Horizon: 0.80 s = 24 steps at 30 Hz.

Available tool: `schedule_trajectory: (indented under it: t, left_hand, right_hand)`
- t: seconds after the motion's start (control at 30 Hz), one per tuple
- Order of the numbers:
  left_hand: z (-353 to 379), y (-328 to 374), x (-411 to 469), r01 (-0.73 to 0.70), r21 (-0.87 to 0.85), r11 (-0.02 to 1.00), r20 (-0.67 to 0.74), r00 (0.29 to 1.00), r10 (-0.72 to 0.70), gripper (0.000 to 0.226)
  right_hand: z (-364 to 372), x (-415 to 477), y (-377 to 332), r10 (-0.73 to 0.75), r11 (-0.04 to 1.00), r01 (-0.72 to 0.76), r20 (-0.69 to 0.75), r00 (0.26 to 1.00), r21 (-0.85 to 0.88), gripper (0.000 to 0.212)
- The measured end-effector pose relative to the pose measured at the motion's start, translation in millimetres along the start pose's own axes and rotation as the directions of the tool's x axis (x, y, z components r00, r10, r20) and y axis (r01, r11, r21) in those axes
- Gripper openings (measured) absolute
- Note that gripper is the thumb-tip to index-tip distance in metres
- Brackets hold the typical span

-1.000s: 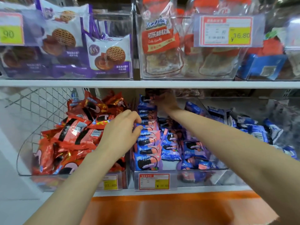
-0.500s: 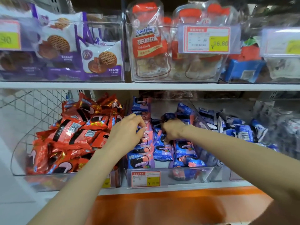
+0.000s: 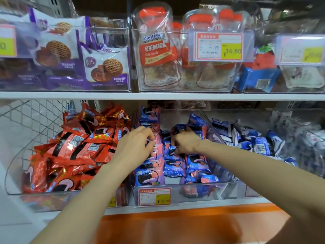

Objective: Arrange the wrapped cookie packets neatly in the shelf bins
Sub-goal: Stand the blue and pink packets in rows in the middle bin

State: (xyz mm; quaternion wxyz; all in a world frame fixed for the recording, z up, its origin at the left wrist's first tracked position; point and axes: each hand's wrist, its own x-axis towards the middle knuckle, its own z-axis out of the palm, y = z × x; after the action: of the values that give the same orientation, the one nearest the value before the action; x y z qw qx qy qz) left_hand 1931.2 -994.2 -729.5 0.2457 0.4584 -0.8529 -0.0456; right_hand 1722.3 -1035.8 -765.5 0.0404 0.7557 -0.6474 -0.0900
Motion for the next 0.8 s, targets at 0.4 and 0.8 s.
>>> schedule_trajectory:
  t: [0.4,0.8]
  left_hand:
    - [-0.6,-3.5,-1.1,0.006,-0.023,1.0,0.018,1.0,-0.006,0.009]
    - [0.8,-4.7,-0.3,0.011,0.004,1.0,0.019,1.0,-0.011,0.01]
  right_hand:
    - [6.8,10.1,0.7,0.004,0.987,-0.007,-0.016,1.0,-0.163,0.076]
    - [10.4,15.7,-2.3,0.072,0.991,-0.076,-0.044,0.996,-0.106,0.075]
